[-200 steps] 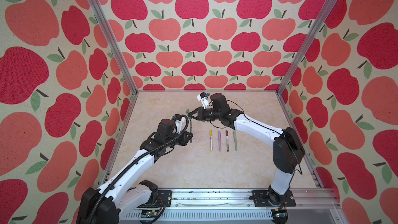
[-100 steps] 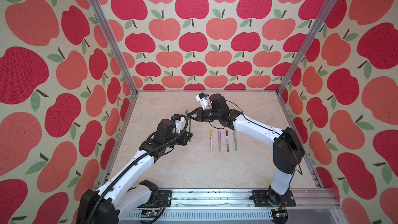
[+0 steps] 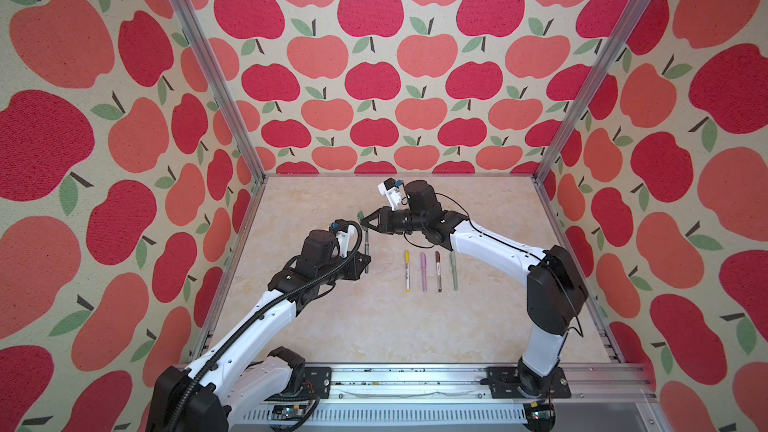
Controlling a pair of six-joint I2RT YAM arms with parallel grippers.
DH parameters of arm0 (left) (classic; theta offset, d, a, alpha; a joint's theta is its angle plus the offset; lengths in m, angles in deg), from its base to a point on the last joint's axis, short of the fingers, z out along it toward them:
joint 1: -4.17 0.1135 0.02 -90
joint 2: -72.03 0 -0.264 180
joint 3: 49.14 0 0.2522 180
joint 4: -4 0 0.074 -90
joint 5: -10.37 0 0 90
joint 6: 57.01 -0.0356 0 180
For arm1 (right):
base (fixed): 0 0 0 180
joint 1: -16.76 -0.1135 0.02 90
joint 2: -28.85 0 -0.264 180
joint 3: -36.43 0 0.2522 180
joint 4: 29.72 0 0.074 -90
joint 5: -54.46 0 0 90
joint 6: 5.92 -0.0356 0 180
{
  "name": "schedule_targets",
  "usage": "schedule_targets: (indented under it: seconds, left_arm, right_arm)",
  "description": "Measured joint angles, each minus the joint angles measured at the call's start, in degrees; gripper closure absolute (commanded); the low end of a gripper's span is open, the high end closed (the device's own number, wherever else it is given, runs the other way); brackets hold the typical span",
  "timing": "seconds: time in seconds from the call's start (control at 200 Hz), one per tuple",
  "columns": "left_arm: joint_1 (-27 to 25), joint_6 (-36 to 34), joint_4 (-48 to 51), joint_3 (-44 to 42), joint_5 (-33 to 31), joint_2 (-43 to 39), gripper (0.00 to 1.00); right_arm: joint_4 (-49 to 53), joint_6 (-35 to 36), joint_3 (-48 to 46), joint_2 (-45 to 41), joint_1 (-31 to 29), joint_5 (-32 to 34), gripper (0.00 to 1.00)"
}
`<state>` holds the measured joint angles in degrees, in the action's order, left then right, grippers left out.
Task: Insert the pens into the pen caps
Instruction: 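Lower the green cap toward the pen tip held by the left gripper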
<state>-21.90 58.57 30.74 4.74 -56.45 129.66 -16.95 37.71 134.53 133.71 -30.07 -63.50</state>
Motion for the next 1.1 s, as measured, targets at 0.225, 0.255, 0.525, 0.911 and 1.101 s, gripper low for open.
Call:
schedule_targets:
  seconds: [0.225, 0.255, 0.525, 0.911, 1.101]
  left_arm:
    - [0.00, 0.02, -0.92, -0.02, 0.85, 0.00, 1.00]
    - [-0.02, 0.02, -1.01, -0.02, 0.92, 0.00, 1.00]
    - [0.00, 0.02, -1.33, -0.02, 1.20, 0.00, 1.00]
    - [0.00, 0.17, -2.12, -0.02, 0.22, -0.02, 1.00]
    - [0.04, 0.22, -2.14, -0.02, -0.09, -0.26, 1.00]
  right_arm:
    - [0.61, 0.68, 2.95, 0.79, 1.11, 0.31, 0.94]
    - [0.61, 0.76, 3.21, 0.96, 1.16, 0.39, 0.94]
    - [0.68, 1.07, 3.45, 2.05, 1.09, 0.42, 0.95]
    - [1.01, 1.09, 3.02, 2.12, 1.09, 0.42, 0.95]
    - [1.03, 1.07, 2.43, 2.12, 1.09, 0.39, 0.95]
